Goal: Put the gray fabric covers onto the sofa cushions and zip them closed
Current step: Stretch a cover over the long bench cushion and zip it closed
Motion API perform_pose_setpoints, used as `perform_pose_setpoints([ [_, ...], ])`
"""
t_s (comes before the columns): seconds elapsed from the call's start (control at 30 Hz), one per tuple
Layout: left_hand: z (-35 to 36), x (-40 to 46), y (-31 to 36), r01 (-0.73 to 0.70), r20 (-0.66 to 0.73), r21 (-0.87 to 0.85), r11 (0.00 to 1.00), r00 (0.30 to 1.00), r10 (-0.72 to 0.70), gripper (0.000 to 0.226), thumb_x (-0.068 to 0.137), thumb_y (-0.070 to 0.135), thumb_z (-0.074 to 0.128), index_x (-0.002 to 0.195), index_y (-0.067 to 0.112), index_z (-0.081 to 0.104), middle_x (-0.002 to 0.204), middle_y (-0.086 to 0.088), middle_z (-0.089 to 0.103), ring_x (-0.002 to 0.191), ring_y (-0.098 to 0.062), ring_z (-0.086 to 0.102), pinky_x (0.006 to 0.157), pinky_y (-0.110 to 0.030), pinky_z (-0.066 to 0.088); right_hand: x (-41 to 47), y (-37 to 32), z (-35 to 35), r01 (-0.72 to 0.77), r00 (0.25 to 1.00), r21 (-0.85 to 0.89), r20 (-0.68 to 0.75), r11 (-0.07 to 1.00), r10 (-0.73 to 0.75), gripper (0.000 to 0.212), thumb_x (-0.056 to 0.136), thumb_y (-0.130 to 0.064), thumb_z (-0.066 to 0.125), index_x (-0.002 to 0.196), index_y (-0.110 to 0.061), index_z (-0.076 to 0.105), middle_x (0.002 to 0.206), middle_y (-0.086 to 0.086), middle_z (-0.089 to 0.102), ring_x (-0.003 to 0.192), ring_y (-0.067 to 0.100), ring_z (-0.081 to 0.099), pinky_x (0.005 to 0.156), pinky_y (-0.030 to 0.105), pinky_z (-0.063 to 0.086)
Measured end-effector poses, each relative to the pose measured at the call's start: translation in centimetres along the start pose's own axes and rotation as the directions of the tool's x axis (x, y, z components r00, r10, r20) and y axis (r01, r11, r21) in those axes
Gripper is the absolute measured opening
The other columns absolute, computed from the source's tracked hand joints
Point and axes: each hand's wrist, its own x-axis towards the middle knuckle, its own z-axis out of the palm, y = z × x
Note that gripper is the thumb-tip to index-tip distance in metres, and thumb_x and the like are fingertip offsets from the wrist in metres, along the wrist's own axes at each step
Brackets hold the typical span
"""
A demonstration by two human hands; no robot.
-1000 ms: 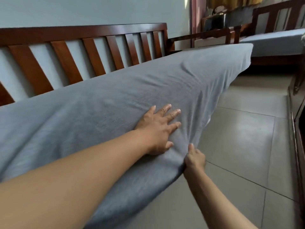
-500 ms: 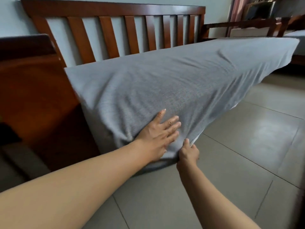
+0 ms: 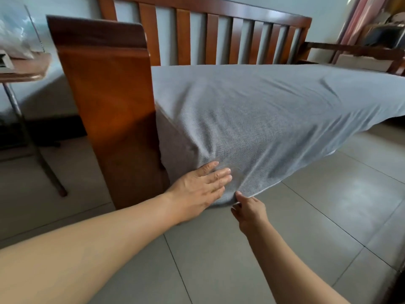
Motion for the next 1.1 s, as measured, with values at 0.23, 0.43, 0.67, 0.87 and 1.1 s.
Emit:
perform_pose_setpoints([
  [0.23, 2.3, -3.4, 0.5, -0.022, -0.354, -0.317, 0.948, 0.930, -0.097, 0.032, 0.069, 0.013, 0.056, 0.098, 0.015, 0.070, 0.123, -0.008, 0.063, 0.125, -0.025, 0.051, 0.111, -0.040, 0.018, -2.7, 0.1, 1.3, 0.109, 0.994, -0.374, 0.014, 0.921, -0.111, 0.012, 0.087, -0.014, 0.064, 0.078, -0.010, 0.057, 0.076, 0.006, 0.058, 0.071, 0.022, 0.058, 0.063, 0.031, 0.047],
  [0.43, 2.5, -5.2, 0.9, 0.081, -0.450, -0.623, 0.778, 0.776, -0.441, 0.022, 0.066, 0.006, 0.055, 0.086, 0.014, 0.061, 0.088, -0.002, 0.057, 0.087, -0.023, 0.052, 0.078, -0.035, 0.041, -5.1, -0.7, 1.9, 0.279, 0.922, -0.710, 0.011, 0.647, -0.386, 0.034, 0.082, -0.033, 0.068, 0.060, -0.011, 0.053, 0.064, 0.008, 0.059, 0.070, 0.027, 0.060, 0.069, 0.038, 0.052],
  [0.67, 5.5, -4.9, 1.8, 0.296, 0.128, -0.955, 0.022, 0.477, -0.870, 0.032, 0.070, -0.004, 0.057, 0.096, 0.013, 0.050, 0.097, -0.003, 0.055, 0.086, -0.028, 0.059, 0.073, -0.042, 0.050, -8.6, -2.0, 3.5, 0.606, 0.751, -0.685, 0.328, 0.403, -0.572, 0.013, 0.082, -0.016, 0.066, 0.070, -0.011, 0.063, 0.065, -0.006, 0.059, 0.067, 0.008, 0.053, 0.061, 0.017, 0.038],
  [0.87, 6.5, -3.3, 1.7, 0.201, 0.451, -0.890, -0.410, 0.526, -0.721, 0.043, 0.086, -0.001, 0.052, 0.124, 0.020, 0.051, 0.111, 0.004, 0.062, 0.102, -0.015, 0.058, 0.092, -0.026, 0.046, -8.8, -1.6, 4.5, 0.670, 0.685, -0.691, 0.436, 0.271, -0.583, 0.010, 0.080, -0.016, 0.067, 0.070, -0.018, 0.066, 0.064, -0.010, 0.062, 0.069, 0.006, 0.058, 0.060, 0.010, 0.038],
  [1.1, 9.4, -3.0, 2.5, 0.246, 0.753, -0.641, -0.727, 0.383, -0.535, 0.033, 0.087, -0.003, 0.050, 0.112, 0.018, 0.051, 0.115, -0.002, 0.056, 0.111, -0.025, 0.054, 0.094, -0.032, 0.046, -8.1, -0.2, 4.5, 0.620, 0.713, -0.775, 0.493, 0.120, -0.498, 0.010, 0.083, -0.018, 0.062, 0.074, -0.017, 0.067, 0.077, 0.001, 0.067, 0.077, 0.022, 0.061, 0.070, 0.035, 0.050],
])
